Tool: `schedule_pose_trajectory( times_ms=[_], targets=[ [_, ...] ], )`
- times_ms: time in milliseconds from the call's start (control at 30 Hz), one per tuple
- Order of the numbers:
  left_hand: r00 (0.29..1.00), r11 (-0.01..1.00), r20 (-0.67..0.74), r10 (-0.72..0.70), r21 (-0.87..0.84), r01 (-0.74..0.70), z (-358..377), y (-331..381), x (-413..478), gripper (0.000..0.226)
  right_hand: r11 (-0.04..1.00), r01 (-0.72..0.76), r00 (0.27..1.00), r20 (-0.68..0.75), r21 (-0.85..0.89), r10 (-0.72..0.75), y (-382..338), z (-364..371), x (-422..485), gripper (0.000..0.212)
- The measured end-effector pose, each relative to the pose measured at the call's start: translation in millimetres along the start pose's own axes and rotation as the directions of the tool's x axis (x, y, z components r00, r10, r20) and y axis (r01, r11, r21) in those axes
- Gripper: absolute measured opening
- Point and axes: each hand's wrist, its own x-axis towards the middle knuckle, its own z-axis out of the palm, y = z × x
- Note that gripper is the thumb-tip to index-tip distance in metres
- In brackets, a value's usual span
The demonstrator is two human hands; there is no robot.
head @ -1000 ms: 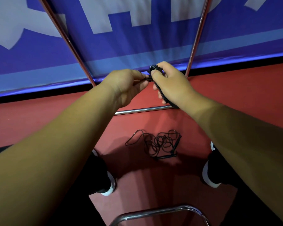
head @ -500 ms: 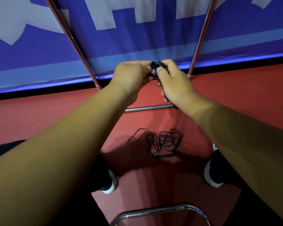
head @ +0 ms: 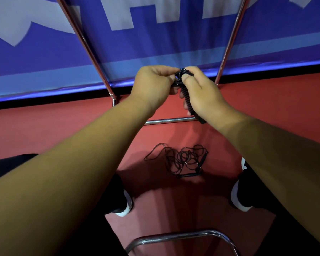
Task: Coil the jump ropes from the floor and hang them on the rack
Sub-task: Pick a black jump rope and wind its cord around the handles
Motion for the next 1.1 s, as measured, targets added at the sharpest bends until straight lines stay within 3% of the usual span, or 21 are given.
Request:
schedule_pose_trajectory(
  times_ms=[233, 500, 700, 867, 1100],
  targets=[
    [0.995, 0.961, -0.055, -0.078, -0.27, 0.06, -5, 3, 3, 0.012, 0.996, -0.013, 0.999, 0.032, 0.094, 0.01, -13, 2, -1, 0.021],
    [0.98, 0.939, 0.051, -0.193, -0.278, 0.2, -8, 3, -3, 0.02, 1.0, 0.021, 0.996, 0.091, 0.003, -0.021, -10, -5, -6, 0.021],
    [0.986, 0.927, 0.072, -0.148, -0.338, 0.164, -9, 0, -2, 0.015, 0.995, 0.058, 0.99, 0.136, -0.08, -0.046, -9, -11, -2, 0.027],
    [0.997, 0.969, 0.009, -0.083, -0.231, 0.083, -9, 0, 2, 0.012, 0.968, 0.113, 0.989, 0.118, -0.224, -0.088, -2, -7, 1, 0.045],
    [0.983, 0.968, -0.042, 0.179, 0.187, -0.168, 5, 1, 4, 0.017, 0.941, 0.144, 0.989, 0.005, -0.306, -0.15, 8, -5, 16, 0.057]
  ],
)
